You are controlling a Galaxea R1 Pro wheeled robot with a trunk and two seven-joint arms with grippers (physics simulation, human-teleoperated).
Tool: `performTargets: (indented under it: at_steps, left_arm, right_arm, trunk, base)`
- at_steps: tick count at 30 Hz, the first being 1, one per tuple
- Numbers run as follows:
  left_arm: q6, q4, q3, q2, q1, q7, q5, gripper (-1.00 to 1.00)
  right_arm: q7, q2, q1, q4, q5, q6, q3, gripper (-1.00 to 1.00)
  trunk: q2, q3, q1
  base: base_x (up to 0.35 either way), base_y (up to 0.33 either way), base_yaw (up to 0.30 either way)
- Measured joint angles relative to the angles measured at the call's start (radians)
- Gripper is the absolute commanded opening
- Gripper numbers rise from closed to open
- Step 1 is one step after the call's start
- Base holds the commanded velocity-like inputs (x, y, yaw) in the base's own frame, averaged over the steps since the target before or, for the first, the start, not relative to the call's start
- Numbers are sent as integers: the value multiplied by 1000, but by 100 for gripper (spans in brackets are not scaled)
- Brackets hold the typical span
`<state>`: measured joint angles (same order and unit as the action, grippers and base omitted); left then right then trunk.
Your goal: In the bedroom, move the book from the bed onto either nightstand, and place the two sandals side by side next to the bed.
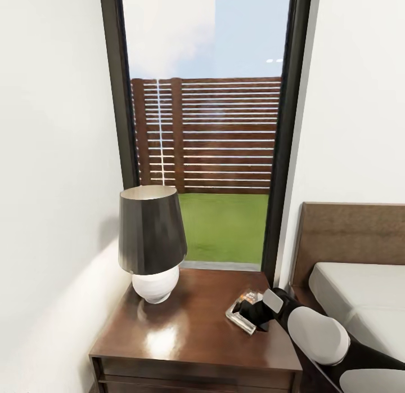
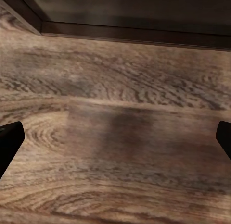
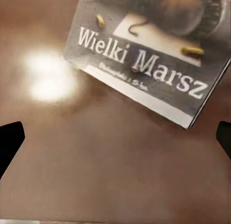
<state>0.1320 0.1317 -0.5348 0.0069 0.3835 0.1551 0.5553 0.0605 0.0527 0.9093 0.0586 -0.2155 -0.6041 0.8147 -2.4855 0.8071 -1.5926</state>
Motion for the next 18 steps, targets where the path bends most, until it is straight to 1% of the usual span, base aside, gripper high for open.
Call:
performTargets:
  at_steps: [18]
  left_arm:
    - [0,0,0,0,0,0,0,100]
  right_arm:
    - [0,0,0,0,0,0,0,100]
  trunk:
    - [0,0,0]
  base:
    - [0,0,0]
